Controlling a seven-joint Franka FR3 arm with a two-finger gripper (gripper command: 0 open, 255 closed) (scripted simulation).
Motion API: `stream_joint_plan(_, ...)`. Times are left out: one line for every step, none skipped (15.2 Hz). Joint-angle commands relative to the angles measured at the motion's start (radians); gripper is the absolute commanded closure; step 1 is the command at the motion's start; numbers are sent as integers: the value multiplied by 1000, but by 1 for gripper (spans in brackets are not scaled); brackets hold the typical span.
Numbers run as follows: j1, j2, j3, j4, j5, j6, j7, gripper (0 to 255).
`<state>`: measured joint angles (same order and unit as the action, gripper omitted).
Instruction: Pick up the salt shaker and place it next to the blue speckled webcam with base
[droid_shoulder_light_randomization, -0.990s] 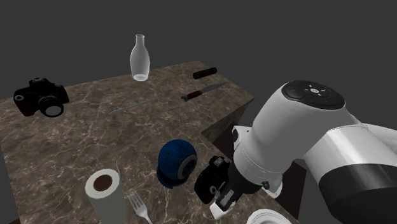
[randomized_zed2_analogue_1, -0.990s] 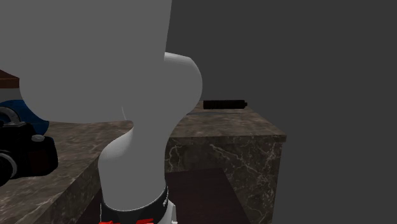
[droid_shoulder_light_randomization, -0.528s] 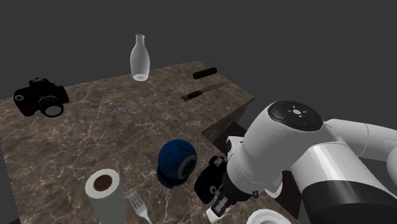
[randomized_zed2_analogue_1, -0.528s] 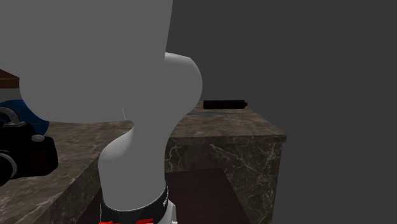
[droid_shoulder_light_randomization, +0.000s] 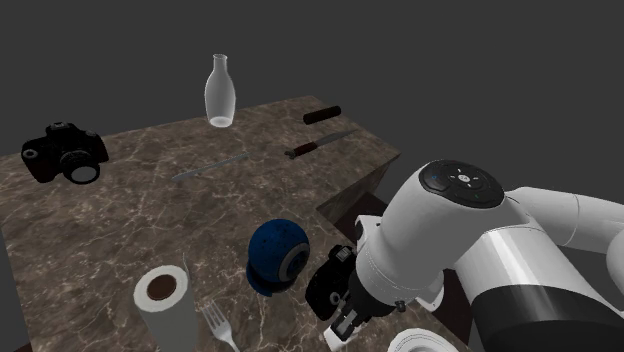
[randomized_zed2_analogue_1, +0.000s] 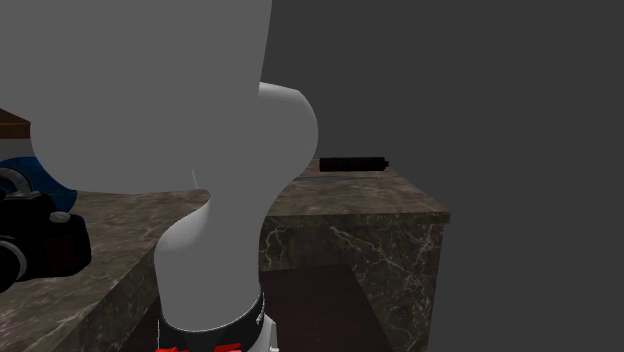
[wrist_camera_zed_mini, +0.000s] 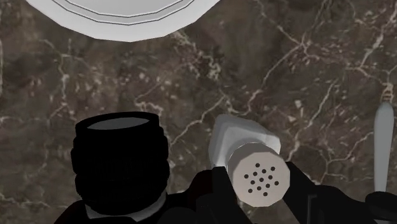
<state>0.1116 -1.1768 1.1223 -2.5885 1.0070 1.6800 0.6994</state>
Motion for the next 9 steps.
stream_joint_plan(0, 0, 0, 0, 0, 0, 0, 0)
stream_joint_plan(0, 0, 0, 0, 0, 0, 0, 0)
stream_joint_plan(0, 0, 0, 0, 0, 0, 0, 0)
stream_joint_plan(0, 0, 0, 0, 0, 0, 0, 0)
stream_joint_plan(0, 0, 0, 0, 0, 0, 0, 0)
stream_joint_plan(0, 0, 0, 0, 0, 0, 0, 0)
stream_joint_plan(-1, -1, -31, 18, -27, -24, 5, 0)
stream_joint_plan(-3, 0, -61, 37, -52, -48, 10, 0)
stream_joint_plan(-6, 2, -89, 58, -77, -72, 14, 0)
